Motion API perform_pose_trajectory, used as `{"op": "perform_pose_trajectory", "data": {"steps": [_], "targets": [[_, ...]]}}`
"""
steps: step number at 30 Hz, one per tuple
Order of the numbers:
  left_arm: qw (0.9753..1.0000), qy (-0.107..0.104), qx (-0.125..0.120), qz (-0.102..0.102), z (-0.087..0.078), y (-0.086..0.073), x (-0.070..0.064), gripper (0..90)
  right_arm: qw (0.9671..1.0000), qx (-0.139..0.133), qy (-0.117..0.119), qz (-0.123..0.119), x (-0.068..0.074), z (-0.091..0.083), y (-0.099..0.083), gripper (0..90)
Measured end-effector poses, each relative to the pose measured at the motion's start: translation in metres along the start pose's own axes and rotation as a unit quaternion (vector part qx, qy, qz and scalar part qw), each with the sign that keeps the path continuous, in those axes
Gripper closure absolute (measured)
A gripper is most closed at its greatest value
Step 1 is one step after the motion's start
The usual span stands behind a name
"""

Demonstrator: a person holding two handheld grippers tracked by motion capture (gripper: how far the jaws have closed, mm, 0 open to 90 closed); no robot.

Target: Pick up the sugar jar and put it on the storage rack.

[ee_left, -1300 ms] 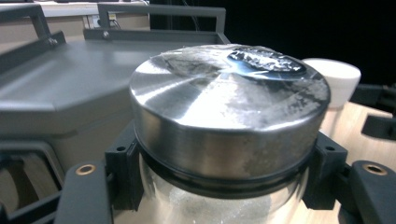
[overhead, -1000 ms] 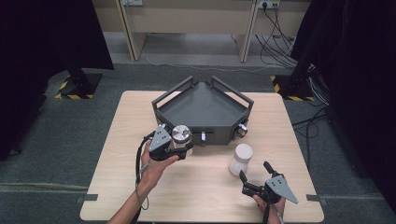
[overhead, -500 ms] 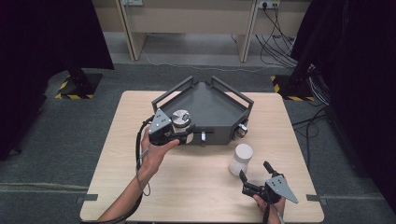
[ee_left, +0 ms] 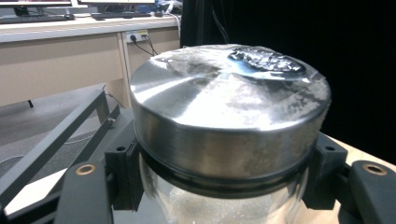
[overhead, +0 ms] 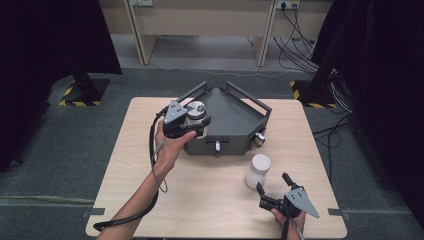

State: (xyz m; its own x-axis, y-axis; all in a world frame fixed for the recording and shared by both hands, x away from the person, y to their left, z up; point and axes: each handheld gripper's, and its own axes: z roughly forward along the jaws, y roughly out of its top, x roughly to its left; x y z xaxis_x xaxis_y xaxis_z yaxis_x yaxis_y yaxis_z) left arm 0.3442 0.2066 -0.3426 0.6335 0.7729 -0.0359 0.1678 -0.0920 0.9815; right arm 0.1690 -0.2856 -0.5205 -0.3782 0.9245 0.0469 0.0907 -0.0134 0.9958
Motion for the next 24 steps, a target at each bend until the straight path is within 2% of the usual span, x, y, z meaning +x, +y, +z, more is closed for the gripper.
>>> {"op": "perform_pose_trajectory", "data": {"steps": [15,24], "targets": [[0.9985,0.054,0.010,0.002,0.033,0.001,0.005,30.9,1.0000,0.001,0.002,0.001,-0.001,0.000,0.000,0.6],[0.9972,0.074,0.012,-0.004,0.047,-0.008,0.006,30.9,1.0000,0.000,0.002,0.005,-0.001,0.000,0.000,0.6]]}}
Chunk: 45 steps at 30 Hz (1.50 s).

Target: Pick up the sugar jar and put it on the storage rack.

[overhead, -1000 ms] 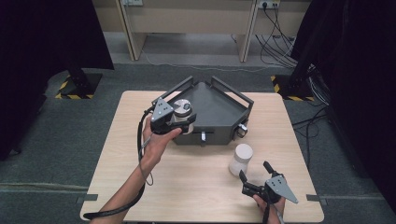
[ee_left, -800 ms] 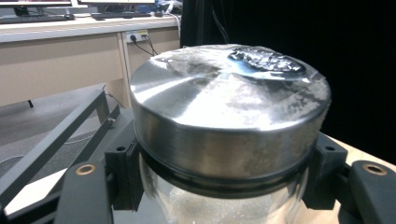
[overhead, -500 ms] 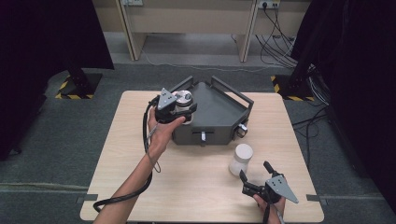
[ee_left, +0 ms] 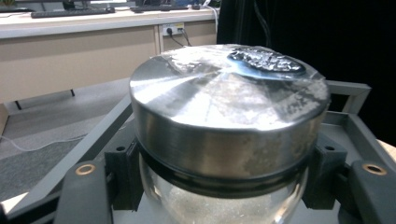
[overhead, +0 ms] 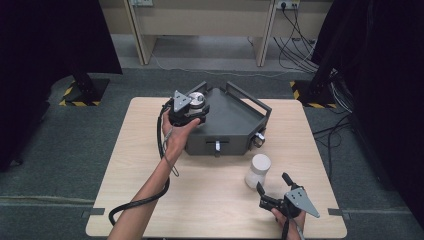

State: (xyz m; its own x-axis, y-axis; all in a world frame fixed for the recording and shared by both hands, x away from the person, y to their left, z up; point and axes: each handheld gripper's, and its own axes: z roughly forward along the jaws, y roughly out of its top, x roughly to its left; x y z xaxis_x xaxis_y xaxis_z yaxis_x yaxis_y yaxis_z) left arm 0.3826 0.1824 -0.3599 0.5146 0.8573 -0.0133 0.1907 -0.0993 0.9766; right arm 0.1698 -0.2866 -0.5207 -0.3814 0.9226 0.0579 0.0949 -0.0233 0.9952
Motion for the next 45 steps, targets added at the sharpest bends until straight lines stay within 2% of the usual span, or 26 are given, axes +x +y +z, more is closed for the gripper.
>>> {"op": "perform_pose_trajectory", "data": {"steps": [4,5,7,9,10,13,14,15,16,18,33,37,40,42,44,45], "targets": [[1.0000,0.004,0.004,0.000,0.006,-0.004,0.001,30.9,1.0000,0.000,0.000,-0.001,0.000,0.000,0.000,0.6],[1.0000,0.004,0.002,0.008,0.008,-0.005,0.002,30.9,1.0000,0.000,0.001,-0.001,0.000,0.000,0.000,0.6],[0.9999,0.011,0.007,-0.003,0.009,-0.006,0.001,30.9,1.0000,0.000,0.000,-0.001,0.000,0.000,0.000,0.6],[0.9998,0.018,0.006,-0.002,0.011,-0.007,0.001,30.9,1.0000,0.000,0.001,-0.001,0.000,0.000,0.000,0.6],[0.9998,0.019,0.003,0.007,0.012,-0.009,0.003,30.9,1.0000,0.000,0.001,-0.001,0.000,0.000,0.000,0.6],[0.9996,0.027,0.007,0.001,0.014,-0.010,0.001,30.9,1.0000,0.000,0.002,-0.001,0.000,0.000,0.000,0.6],[0.9996,0.026,0.008,0.000,0.015,-0.011,0.002,30.9,1.0000,0.000,0.002,-0.001,0.000,0.000,0.000,0.6],[0.9996,0.025,0.005,0.008,0.017,-0.012,0.003,30.9,1.0000,0.000,0.002,-0.001,0.000,0.000,0.000,0.6],[0.9996,0.028,0.009,0.003,0.017,-0.013,0.001,30.9,1.0000,0.000,0.002,-0.001,0.000,0.000,0.000,0.6],[0.9994,0.031,0.012,0.006,0.018,-0.014,-0.001,30.9,1.0000,0.000,0.002,-0.001,0.000,0.000,0.000,0.6],[0.9995,0.033,-0.003,-0.001,0.017,-0.022,-0.002,29.8,1.0000,-0.001,0.002,-0.002,0.000,-0.001,0.000,0.6],[0.9995,0.028,-0.002,-0.017,0.014,-0.016,-0.002,18.7,1.0000,-0.001,0.003,-0.001,0.000,0.000,0.000,0.6],[0.9994,0.030,-0.002,-0.016,0.012,-0.011,-0.004,9.7,1.0000,-0.001,0.003,-0.003,0.001,0.000,0.000,0.6],[0.9993,0.038,-0.001,-0.008,0.011,-0.009,-0.008,0.0,1.0000,-0.001,0.002,-0.002,0.001,0.000,0.000,0.6],[0.9993,0.037,-0.004,-0.010,0.008,-0.008,-0.008,2.9,1.0000,-0.001,0.002,-0.002,0.001,0.000,0.000,0.6],[0.9991,0.041,-0.004,-0.011,0.008,-0.007,-0.009,0.6,1.0000,-0.001,0.002,-0.002,0.001,0.000,0.000,0.6]]}}
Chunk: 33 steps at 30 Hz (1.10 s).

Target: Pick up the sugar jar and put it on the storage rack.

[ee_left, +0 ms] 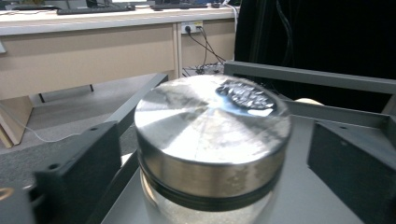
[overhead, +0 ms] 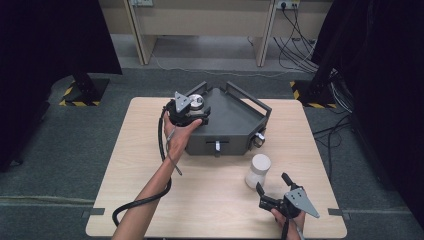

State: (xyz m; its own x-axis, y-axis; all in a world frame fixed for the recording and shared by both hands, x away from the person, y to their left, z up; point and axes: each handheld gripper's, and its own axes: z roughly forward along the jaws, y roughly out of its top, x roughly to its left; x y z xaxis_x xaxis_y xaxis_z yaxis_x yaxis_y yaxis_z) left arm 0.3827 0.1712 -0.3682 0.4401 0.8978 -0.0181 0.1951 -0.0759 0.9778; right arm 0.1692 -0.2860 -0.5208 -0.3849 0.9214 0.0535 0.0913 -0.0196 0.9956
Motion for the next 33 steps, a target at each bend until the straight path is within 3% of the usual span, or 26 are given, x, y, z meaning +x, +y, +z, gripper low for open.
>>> {"op": "perform_pose_trajectory", "data": {"steps": [10,22,33], "targets": [[1.0000,-0.001,0.002,-0.007,-0.009,0.006,0.000,0.1,1.0000,-0.001,0.000,0.000,0.000,0.000,0.000,0.6],[0.9999,-0.013,0.001,-0.007,-0.024,0.000,0.008,0.1,1.0000,-0.001,-0.001,-0.001,0.001,0.000,0.000,0.6],[0.9989,-0.044,-0.019,-0.006,-0.051,-0.010,0.014,0.2,1.0000,-0.001,-0.002,0.000,0.001,0.000,-0.001,0.6]]}}
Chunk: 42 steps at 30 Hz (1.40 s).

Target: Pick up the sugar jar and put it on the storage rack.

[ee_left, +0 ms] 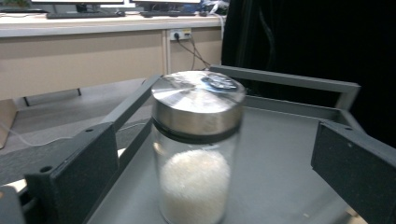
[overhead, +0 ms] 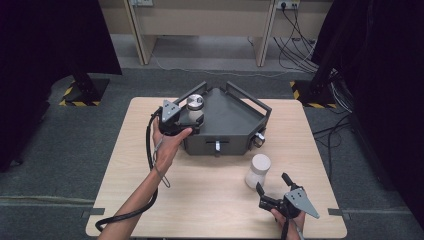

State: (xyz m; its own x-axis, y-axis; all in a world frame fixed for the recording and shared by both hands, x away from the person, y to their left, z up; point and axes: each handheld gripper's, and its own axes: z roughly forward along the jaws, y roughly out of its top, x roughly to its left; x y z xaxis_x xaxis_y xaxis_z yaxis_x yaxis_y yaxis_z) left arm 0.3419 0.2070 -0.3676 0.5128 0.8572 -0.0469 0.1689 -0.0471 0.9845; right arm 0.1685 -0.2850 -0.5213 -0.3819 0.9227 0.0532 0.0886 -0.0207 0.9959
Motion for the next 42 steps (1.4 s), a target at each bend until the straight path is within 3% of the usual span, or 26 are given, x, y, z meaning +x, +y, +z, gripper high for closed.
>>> {"op": "perform_pose_trajectory", "data": {"steps": [18,26,37,42], "targets": [[0.9981,-0.054,-0.026,0.012,-0.036,-0.029,-0.014,0.2,1.0000,-0.001,0.000,-0.001,0.001,0.000,0.000,0.6],[0.9973,-0.062,-0.035,0.018,-0.044,-0.047,-0.018,0.2,1.0000,-0.001,0.000,-0.001,0.001,0.000,0.000,0.6],[0.9964,-0.071,-0.045,0.009,-0.053,-0.067,-0.016,0.2,1.0000,-0.001,0.000,-0.001,0.001,0.000,0.000,0.6],[0.9959,-0.069,-0.055,0.019,-0.060,-0.075,-0.019,0.2,1.0000,-0.001,0.001,-0.002,0.001,0.000,0.000,0.6]]}}
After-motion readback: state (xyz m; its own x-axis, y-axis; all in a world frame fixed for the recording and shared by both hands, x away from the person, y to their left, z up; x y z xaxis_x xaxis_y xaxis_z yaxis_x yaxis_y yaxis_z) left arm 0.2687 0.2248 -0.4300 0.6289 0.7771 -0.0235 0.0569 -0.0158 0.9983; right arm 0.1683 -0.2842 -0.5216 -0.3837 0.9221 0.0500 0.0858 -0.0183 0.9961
